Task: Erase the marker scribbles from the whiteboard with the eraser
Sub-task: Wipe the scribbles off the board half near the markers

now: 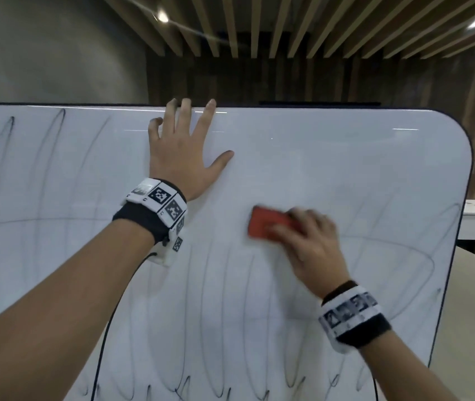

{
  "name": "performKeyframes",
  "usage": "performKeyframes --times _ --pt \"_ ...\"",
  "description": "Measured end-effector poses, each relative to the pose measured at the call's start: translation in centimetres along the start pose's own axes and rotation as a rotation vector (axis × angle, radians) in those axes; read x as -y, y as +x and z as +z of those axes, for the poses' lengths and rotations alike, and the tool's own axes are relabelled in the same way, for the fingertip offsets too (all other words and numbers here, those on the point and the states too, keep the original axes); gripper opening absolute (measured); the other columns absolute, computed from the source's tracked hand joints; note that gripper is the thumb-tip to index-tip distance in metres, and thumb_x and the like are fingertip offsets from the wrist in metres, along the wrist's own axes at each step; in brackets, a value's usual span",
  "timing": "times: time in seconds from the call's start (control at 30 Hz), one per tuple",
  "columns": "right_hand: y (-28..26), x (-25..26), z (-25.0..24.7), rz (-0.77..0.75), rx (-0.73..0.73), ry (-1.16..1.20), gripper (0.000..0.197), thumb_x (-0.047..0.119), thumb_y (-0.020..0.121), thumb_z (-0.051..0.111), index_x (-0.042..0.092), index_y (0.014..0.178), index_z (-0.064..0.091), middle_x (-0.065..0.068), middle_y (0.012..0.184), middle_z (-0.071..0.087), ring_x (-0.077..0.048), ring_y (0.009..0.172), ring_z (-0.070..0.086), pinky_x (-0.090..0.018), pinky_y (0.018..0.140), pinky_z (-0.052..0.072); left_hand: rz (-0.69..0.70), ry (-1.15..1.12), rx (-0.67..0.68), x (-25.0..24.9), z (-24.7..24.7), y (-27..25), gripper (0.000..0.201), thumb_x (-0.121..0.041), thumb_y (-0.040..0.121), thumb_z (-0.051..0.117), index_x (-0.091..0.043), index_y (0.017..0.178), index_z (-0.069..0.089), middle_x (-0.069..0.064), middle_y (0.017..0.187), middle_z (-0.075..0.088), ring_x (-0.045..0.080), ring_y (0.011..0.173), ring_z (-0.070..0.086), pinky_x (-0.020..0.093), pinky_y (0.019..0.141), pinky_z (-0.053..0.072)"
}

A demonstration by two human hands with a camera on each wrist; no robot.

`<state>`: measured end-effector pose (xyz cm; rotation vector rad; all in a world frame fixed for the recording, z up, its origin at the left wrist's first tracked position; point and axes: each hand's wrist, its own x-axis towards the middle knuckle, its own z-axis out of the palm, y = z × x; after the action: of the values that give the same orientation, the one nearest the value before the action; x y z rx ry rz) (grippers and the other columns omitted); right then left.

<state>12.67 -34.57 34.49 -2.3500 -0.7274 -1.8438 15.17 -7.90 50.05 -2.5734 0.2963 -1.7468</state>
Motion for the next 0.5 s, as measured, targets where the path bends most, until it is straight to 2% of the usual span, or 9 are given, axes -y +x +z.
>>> performKeyframes --times 0.13,0.2,0.23,0.27,0.37,0.4,0.43,0.5 --pt "2.5 -4.5 -3.2 0.555 -0.332 0.121 0.043 0.017 0.085 0.067 0.026 0.126 0.069 -0.008 0.133 0.052 -0.035 0.114 0.048 -0.046 0.103 0.038 -0.016 -0.027 -0.002 -0.5 0.1 -0.1 0.081 -0.072 0.094 0.032 -0.028 0.160 0.015 0.016 0.159 0.028 0.038 0.150 0.022 0.056 0.115 0.024" --pt "2.5 -3.2 -2.5 0.665 -0.389 0.117 0.045 0.013 0.085 0.068 0.025 0.128 0.068 -0.009 0.134 0.051 -0.034 0.115 0.047 -0.043 0.104 0.037 -0.041 -0.041 0.000 -1.0 0.1 0.0 0.081 -0.072 0.094 0.033 -0.027 0.159 0.016 0.018 0.159 0.027 0.038 0.150 0.021 0.057 0.115 0.024" --pt "2.2 -1.6 -1.6 0.628 -0.359 0.109 0.046 0.010 0.083 0.068 0.023 0.126 0.068 -0.011 0.134 0.052 -0.035 0.116 0.048 -0.044 0.104 0.037 -0.053 -0.046 0.002 -1.2 0.0 0.0 0.082 -0.073 0.093 0.033 -0.027 0.159 0.016 0.018 0.159 0.027 0.038 0.150 0.021 0.058 0.115 0.024" --pt "1.5 0.2 -0.5 0.513 -0.282 0.102 0.045 0.008 0.081 0.069 0.023 0.124 0.070 -0.012 0.134 0.054 -0.037 0.116 0.049 -0.046 0.103 0.038 -0.062 -0.052 0.003 -1.4 0.0 0.0 0.082 -0.073 0.093 0.034 -0.027 0.159 0.017 0.018 0.159 0.027 0.038 0.151 0.020 0.058 0.115 0.024" --pt "-1.2 3.4 1.3 -0.006 0.061 0.090 0.038 0.014 0.084 0.072 0.029 0.118 0.071 -0.011 0.133 0.059 -0.036 0.115 0.050 -0.048 0.101 0.038 -0.067 -0.078 -0.009 -1.1 -0.1 -0.1 0.083 -0.076 0.092 0.035 -0.028 0.158 0.021 0.015 0.159 0.028 0.036 0.150 0.021 0.057 0.115 0.024" --pt "-1.2 2.6 0.9 -0.070 0.108 0.095 0.036 0.016 0.086 0.072 0.031 0.118 0.071 -0.010 0.132 0.059 -0.035 0.115 0.051 -0.047 0.101 0.038 -0.064 -0.080 -0.018 -0.8 -0.1 -0.1 0.083 -0.077 0.092 0.036 -0.029 0.157 0.021 0.014 0.159 0.029 0.035 0.150 0.022 0.057 0.114 0.025" --pt "-0.8 1.0 0.1 -0.040 0.085 0.101 0.035 0.017 0.086 0.071 0.031 0.118 0.072 -0.010 0.130 0.059 -0.035 0.114 0.052 -0.046 0.100 0.038 -0.059 -0.081 -0.026 -0.6 -0.1 -0.1 0.082 -0.077 0.091 0.036 -0.029 0.157 0.022 0.013 0.158 0.030 0.035 0.150 0.023 0.057 0.114 0.025" --pt "-0.4 -2.9 -1.5 0.207 -0.131 0.102 0.038 0.019 0.083 0.066 0.026 0.120 0.071 -0.015 0.126 0.058 -0.036 0.111 0.053 -0.050 0.099 0.042 -0.062 -0.089 -0.027 -0.4 -0.1 -0.2 0.082 -0.077 0.091 0.036 -0.030 0.157 0.022 0.012 0.158 0.030 0.034 0.150 0.023 0.058 0.115 0.024"
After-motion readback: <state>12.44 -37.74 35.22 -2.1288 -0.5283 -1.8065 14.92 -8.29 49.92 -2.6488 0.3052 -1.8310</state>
